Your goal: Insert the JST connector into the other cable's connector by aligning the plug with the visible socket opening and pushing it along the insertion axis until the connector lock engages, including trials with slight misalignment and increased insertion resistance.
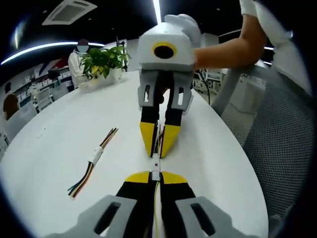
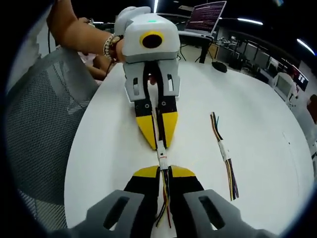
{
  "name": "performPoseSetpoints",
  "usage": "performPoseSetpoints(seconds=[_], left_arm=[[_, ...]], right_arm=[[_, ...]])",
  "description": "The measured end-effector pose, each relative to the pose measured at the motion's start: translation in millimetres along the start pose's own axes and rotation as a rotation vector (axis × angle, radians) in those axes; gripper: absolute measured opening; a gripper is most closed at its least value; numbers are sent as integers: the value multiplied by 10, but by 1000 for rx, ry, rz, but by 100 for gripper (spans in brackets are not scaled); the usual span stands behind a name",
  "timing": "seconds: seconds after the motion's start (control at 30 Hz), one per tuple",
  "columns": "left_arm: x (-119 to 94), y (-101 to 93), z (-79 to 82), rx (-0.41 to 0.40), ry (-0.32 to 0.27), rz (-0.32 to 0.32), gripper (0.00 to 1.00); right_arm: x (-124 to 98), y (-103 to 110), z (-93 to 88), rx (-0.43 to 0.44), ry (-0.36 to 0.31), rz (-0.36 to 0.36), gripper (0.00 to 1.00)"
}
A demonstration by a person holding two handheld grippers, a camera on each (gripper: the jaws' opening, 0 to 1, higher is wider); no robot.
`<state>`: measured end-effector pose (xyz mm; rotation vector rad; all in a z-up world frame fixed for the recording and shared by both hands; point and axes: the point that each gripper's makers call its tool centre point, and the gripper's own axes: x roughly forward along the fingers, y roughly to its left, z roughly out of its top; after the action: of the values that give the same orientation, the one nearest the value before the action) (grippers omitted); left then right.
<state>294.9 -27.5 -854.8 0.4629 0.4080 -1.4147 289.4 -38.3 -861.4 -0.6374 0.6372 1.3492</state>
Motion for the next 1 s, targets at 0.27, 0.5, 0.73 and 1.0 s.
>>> performPoseSetpoints(seconds=[0.27,0.5,0.73,1.0], left_arm=[[-1,1,4,15,6,-3,0],[11,-39,14,11,-5,-28,0],[-2,-15,32,-6,-16,-20,0],[-62,13,82,-17,-42,-8,0]], right_arm=[[-5,-11,-1,34,-15,8,4],[32,52,59,35,-33,35,4],[5,28,87,49,-54,29,4],[-39,1,152,68,-92,19,4]])
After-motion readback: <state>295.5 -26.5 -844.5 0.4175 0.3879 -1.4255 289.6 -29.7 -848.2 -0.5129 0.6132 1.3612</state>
